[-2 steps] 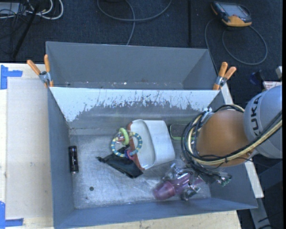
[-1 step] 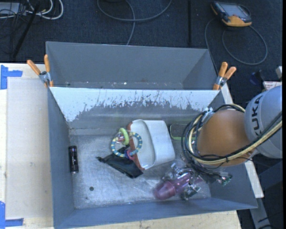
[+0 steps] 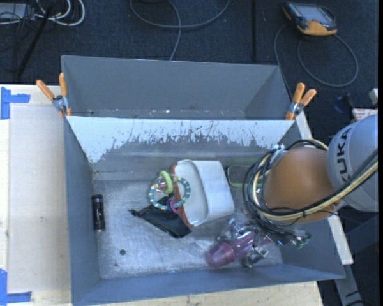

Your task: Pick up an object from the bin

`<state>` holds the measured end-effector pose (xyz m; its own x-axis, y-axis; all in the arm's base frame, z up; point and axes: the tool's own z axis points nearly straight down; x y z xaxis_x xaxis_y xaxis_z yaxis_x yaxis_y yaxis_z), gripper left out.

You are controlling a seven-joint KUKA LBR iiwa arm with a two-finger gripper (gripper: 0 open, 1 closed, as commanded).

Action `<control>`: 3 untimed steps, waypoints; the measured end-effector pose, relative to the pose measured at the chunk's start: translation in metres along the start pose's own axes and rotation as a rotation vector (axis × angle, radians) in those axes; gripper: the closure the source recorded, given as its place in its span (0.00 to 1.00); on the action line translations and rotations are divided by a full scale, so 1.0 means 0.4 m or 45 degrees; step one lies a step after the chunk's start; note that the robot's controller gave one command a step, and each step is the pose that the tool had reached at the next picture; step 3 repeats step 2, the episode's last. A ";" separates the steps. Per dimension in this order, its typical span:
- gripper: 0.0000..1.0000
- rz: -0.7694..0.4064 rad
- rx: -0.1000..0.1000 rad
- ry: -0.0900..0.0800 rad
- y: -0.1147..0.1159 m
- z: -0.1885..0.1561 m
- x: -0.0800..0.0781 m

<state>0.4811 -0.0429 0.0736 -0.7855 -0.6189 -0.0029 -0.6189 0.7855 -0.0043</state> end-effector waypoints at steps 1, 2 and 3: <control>1.00 -0.006 -0.011 0.012 -0.013 0.001 -0.007; 1.00 0.016 0.005 -0.020 0.001 -0.001 0.014; 1.00 0.016 0.005 -0.020 0.001 -0.001 0.014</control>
Offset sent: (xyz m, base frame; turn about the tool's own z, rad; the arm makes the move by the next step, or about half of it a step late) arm -0.0104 -0.0057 -0.0036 0.0150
